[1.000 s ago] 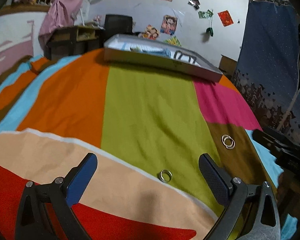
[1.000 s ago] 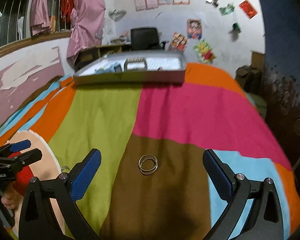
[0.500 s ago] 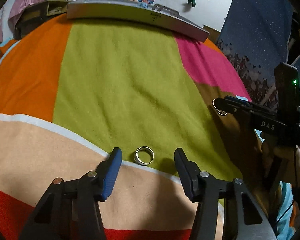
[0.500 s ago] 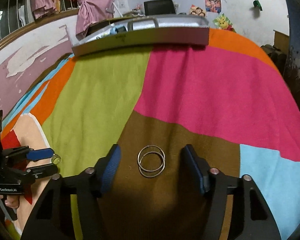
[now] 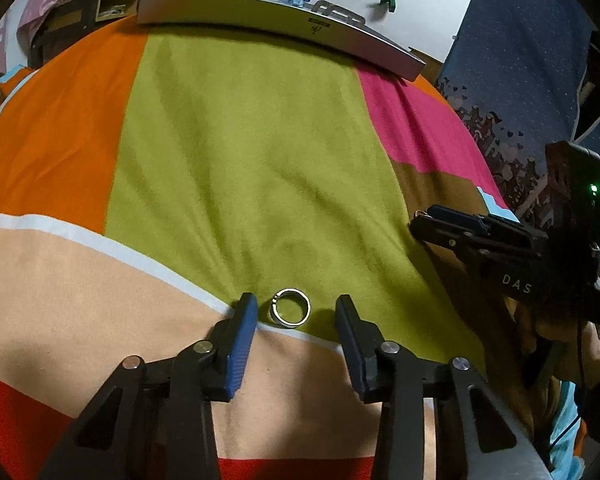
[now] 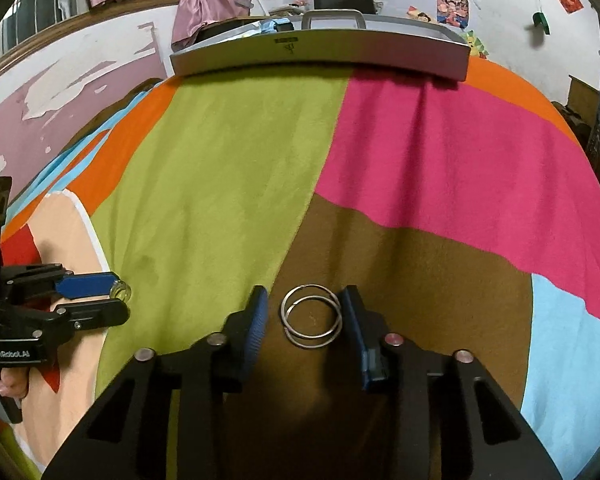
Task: Organize jewelry
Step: 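Grasp the double silver ring with the right tool while the left tool grasps the single ring, then carry both silver rings into the tray and open both tools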
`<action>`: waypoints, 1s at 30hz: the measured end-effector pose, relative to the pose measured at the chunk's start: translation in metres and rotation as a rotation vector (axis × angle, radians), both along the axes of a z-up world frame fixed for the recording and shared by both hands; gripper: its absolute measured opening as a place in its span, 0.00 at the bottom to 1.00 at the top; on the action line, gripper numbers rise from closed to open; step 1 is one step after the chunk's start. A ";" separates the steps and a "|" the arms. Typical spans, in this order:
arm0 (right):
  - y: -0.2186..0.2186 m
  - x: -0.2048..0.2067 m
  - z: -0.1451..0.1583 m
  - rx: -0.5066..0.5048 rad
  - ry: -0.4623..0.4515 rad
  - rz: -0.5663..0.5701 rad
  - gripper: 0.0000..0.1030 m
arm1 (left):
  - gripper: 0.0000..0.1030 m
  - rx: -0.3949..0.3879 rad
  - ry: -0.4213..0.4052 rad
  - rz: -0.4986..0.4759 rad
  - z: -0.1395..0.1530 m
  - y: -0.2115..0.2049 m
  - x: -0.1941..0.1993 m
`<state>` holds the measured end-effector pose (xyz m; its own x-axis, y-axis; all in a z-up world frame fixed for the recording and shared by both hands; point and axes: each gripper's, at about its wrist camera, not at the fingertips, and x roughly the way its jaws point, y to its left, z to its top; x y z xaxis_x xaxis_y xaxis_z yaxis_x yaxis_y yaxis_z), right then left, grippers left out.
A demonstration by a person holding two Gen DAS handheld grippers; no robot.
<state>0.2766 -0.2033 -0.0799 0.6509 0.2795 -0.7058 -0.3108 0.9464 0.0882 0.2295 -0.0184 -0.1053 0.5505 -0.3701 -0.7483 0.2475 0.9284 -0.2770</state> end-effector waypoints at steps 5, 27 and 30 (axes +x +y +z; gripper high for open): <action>-0.003 -0.007 -0.005 0.035 0.015 -0.015 0.28 | 0.35 -0.002 0.008 -0.005 -0.002 0.000 0.000; 0.022 -0.040 0.017 -0.081 -0.115 -0.004 0.25 | 0.19 -0.072 -0.038 0.058 0.021 0.015 0.003; 0.015 -0.033 0.038 -0.049 -0.147 -0.006 0.25 | 0.19 -0.110 -0.065 0.073 0.041 0.022 0.019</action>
<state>0.2439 -0.1884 -0.0420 0.7501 0.2427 -0.6152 -0.3108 0.9505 -0.0041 0.2485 0.0032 -0.0642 0.6249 -0.4046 -0.6677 0.2006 0.9097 -0.3635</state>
